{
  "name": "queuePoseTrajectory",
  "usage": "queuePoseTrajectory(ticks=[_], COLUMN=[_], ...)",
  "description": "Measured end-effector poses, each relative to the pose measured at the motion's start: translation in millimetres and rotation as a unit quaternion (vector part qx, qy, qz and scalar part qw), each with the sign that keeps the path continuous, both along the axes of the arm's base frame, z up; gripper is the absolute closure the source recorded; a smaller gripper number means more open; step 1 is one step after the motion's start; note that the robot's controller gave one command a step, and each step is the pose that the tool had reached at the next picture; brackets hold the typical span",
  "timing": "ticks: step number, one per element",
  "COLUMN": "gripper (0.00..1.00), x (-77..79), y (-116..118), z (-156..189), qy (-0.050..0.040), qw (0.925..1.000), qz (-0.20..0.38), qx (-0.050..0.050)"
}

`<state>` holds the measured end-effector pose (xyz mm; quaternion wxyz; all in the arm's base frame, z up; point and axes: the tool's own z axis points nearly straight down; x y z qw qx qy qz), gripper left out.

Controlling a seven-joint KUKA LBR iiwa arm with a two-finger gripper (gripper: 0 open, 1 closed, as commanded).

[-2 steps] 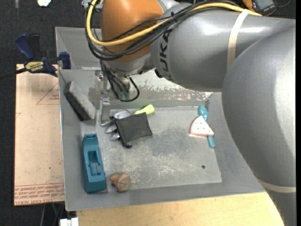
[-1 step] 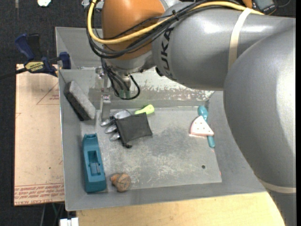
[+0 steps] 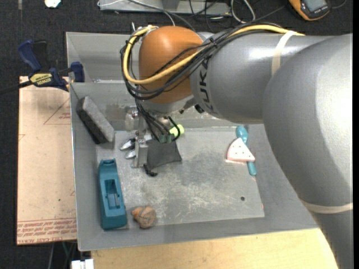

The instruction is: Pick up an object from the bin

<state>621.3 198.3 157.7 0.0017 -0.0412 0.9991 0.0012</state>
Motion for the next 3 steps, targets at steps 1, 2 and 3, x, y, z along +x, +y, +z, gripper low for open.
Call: queuePoseTrajectory(ticks=[1,2,3], gripper=[0.00,0.00,0.00], x=[1.0,-12.8,2.7], y=[-49,-63,-109], z=[-7,-16,-83], qy=[-0.0016,-0.0018,-0.0090], qw=[0.9915,0.9788,0.9359], qz=[0.130,0.205,0.352], qx=[0.001,0.000,-0.002])
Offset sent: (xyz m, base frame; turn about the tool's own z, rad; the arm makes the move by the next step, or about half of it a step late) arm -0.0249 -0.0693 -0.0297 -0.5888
